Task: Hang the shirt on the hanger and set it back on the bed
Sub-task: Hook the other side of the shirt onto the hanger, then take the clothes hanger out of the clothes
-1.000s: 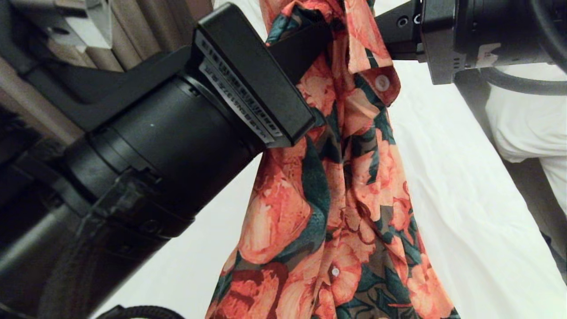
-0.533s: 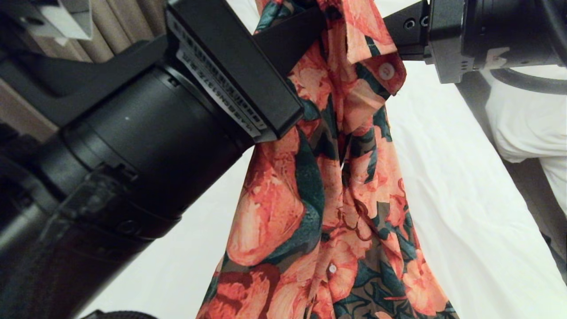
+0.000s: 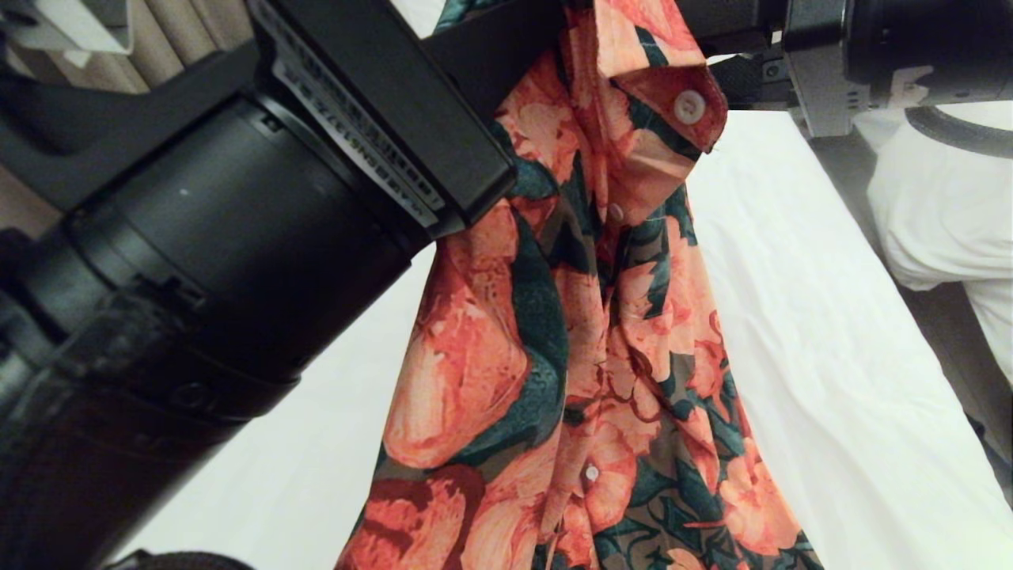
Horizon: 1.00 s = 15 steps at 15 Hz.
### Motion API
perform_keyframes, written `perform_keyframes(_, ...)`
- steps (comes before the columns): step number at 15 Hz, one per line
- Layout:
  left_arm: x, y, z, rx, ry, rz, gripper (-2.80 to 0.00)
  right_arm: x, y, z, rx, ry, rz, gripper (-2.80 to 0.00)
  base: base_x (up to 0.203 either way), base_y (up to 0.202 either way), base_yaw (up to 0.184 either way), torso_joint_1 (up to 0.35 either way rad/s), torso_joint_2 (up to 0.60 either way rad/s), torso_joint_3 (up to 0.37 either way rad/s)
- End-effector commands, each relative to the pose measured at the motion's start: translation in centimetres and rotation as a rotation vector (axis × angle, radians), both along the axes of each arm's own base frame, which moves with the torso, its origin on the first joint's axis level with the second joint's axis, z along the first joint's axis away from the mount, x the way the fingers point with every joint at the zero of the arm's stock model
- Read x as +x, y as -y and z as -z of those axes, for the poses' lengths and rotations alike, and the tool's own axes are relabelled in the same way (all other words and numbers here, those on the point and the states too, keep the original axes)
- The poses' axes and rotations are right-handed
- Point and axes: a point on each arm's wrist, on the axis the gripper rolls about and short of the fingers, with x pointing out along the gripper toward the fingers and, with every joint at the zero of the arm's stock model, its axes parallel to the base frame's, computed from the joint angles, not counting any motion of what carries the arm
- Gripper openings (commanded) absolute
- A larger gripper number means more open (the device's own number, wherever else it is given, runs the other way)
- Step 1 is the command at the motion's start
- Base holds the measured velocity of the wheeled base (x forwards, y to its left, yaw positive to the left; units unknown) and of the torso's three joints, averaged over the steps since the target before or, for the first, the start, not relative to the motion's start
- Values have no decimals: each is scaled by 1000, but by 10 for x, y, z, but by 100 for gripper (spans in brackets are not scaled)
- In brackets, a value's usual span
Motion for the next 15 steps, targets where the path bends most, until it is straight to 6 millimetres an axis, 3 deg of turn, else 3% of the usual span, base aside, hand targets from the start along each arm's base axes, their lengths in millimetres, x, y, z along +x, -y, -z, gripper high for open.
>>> perform_keyframes(1, 0, 0, 0, -6, 0, -1, -280, -1, 2, -2, -6, -7, 16, 0, 0, 0, 0, 0, 0, 0)
perform_keyframes(8, 4, 9, 7, 23, -15, -4, -280, -25, 32, -24, 20, 15, 41, 0, 0, 0, 0, 0, 0, 0)
perform_keyframes(9, 5, 10, 8, 26, -17, -5, -280, -25, 34, -28, 42, 35, 25, -280, 0, 0, 0, 0, 0, 0)
perform_keyframes(15, 5, 20, 14, 53, -31, -7, -280, -21, 25, -42, 135, 172, -19, -280, 0, 0, 0, 0, 0, 0)
